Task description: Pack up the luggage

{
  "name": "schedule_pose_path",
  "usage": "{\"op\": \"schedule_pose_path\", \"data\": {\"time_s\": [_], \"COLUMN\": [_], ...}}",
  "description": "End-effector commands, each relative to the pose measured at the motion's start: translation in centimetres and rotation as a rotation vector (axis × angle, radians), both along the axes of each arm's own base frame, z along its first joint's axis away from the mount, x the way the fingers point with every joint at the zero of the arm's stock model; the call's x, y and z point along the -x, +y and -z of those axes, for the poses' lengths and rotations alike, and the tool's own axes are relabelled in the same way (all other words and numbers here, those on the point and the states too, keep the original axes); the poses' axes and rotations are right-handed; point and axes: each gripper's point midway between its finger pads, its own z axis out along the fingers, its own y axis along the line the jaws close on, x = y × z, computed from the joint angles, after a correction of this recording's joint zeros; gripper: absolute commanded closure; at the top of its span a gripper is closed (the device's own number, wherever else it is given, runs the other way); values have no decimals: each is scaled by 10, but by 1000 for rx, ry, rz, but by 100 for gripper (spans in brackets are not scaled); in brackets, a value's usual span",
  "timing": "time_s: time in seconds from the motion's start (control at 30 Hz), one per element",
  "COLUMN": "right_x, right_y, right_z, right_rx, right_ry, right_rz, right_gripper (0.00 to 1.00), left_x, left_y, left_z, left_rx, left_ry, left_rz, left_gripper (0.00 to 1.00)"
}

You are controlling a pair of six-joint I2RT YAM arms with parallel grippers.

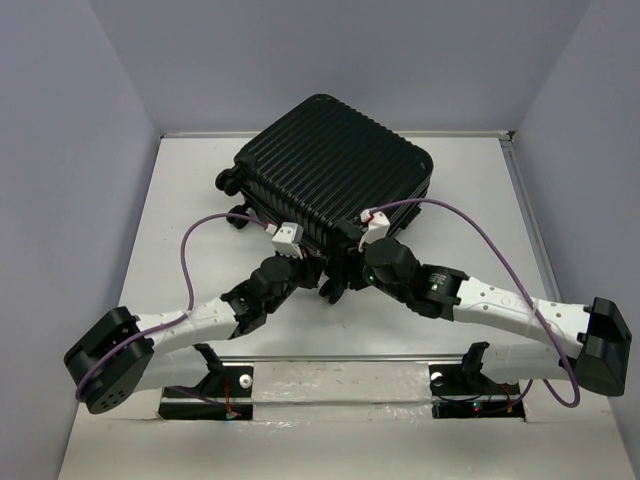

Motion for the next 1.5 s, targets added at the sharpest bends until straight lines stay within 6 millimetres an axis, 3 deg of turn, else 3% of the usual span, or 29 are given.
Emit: {"op": "schedule_pose_path", "data": {"time_s": [0.0,0.13,0.2,0.33,0.43,0.5,0.53,0.6,0.63,0.73,0.8,0.87,0.9,0.97,1.0,1.07,1.1,1.13,1.2,1.23,1.3,1.33,1.37,1.47], "right_x": [6,7,7,8,9,10,14,18,22,26,33,35,39,37,42,42,42,44,47,49,52,53,54,54], "right_y": [-10,-8,-5,-1,5,10,18,27,39,62,79,89,93,92,87,73,69,53,32,9,-17,-30,-58,-103], "right_z": [-23,-18,-15,-16,-20,-23,-20,-18,-17,-29,-24,-32,-31,-39,-43,-62,-55,-70,-79,-101,-117,-113,-135,-144], "right_rx": [-52,-39,-34,-41,-56,-67,-64,-56,-47,-55,-31,-28,-19,-21,-11,-15,15,8,7,-31,-79,-85,-158,-263], "right_ry": [-34,-24,-18,-14,-18,-18,-12,-12,-15,-44,-45,-71,-75,-89,-92,-119,-116,-141,-168,-210,-253,-264,-309,-348], "right_rz": [15,1,-3,-14,-38,-56,-86,-111,-136,-174,-210,-223,-236,-231,-243,-226,-224,-215,-206,-179,-150,-133,-74,34], "right_gripper": [93,93,93,93,93,93,93,93,93,93,92,76,49,12,1,0,0,0,0,0,0,0,0,0], "left_x": [-42,-41,-39,-36,-33,-32,-29,-25,-21,-9,-2,10,18,27,33,42,46,54,66,72,86,91,96,112], "left_y": [78,96,107,151,160,161,157,154,150,134,127,122,122,123,127,132,135,140,151,156,171,179,184,203], "left_z": [0,-6,-19,-17,-21,-24,-31,-49,-51,-84,-110,-129,-140,-157,-165,-173,-177,-178,-193,-189,-204,-199,-202,-209], "left_rx": [-72,-66,-44,-88,-65,-38,-10,51,61,145,191,221,233,254,266,263,265,259,270,251,267,249,252,301], "left_ry": [-36,-16,-30,4,9,6,3,-12,-3,-32,-59,-76,-81,-102,-116,-117,-123,-124,-163,-152,-196,-187,-197,-225], "left_rz": [-347,-429,-476,-646,-650,-637,-613,-589,-558,-437,-373,-304,-276,-249,-239,-230,-229,-222,-219,-224,-232,-249,-255,-288], "left_gripper": [94,94,94,94,94,82,64,48,43,31,25,21,18,14,13,8,7,6,4,2,2,1,1,1]}}
